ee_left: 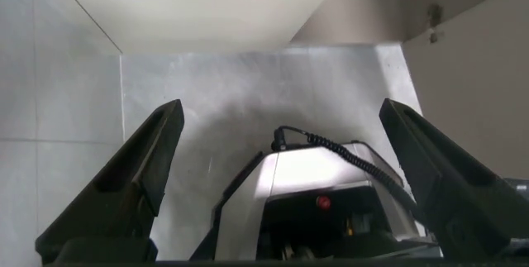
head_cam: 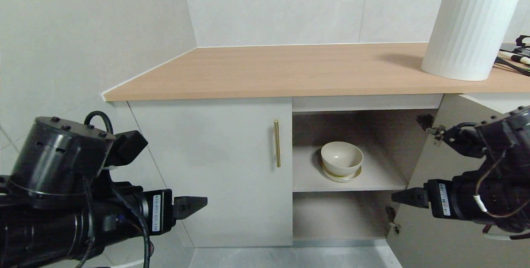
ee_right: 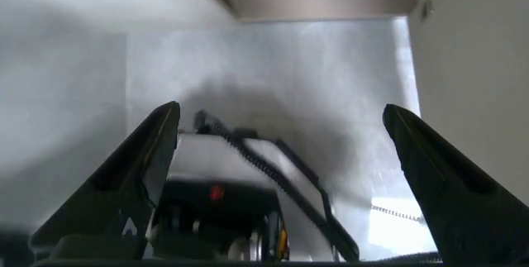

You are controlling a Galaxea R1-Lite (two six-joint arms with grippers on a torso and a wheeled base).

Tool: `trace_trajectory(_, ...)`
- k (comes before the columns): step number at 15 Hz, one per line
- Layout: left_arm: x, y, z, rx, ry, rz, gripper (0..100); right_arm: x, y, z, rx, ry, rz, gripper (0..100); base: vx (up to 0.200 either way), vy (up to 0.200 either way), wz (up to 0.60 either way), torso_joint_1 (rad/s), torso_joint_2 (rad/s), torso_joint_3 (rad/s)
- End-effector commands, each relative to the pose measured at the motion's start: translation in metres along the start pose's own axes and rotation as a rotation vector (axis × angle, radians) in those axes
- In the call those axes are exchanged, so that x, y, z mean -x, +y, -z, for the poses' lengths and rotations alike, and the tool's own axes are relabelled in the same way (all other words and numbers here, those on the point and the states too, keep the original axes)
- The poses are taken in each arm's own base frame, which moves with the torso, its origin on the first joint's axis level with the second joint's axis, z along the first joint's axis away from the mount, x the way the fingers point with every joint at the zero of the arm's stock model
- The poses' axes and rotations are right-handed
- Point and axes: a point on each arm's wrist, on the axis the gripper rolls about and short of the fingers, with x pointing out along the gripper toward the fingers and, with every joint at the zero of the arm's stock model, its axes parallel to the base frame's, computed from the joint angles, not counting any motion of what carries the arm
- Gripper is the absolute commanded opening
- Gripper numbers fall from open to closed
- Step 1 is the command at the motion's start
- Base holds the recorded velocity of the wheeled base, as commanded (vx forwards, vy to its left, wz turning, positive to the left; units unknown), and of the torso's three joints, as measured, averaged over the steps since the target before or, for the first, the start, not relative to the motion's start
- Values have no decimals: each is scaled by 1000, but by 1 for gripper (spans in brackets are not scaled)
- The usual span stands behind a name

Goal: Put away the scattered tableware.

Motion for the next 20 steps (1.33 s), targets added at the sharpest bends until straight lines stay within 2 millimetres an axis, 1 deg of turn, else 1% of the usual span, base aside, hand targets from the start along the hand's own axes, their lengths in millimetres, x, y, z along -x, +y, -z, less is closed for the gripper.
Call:
trace_trajectory(1, 5, 3, 1, 7, -16, 2, 100, 29, -1, 5, 9, -65, -51, 100, 0, 0, 0, 0, 0, 0)
trace_trajectory(3, 3, 3, 2, 4, -5, -4, 100, 25, -1, 5, 11, -52, -43, 100, 0, 0, 0, 0, 0, 0)
trace_trajectory(16, -7, 1, 3, -3, 22, -23, 100, 19, 0, 8, 18, -27, -30, 100, -200, 0, 0, 2, 4, 3)
trace_trajectory(20, -7, 1, 3, -4, 23, -23, 100, 19, 0, 8, 18, -27, -30, 100, 0, 0, 0, 0, 0, 0)
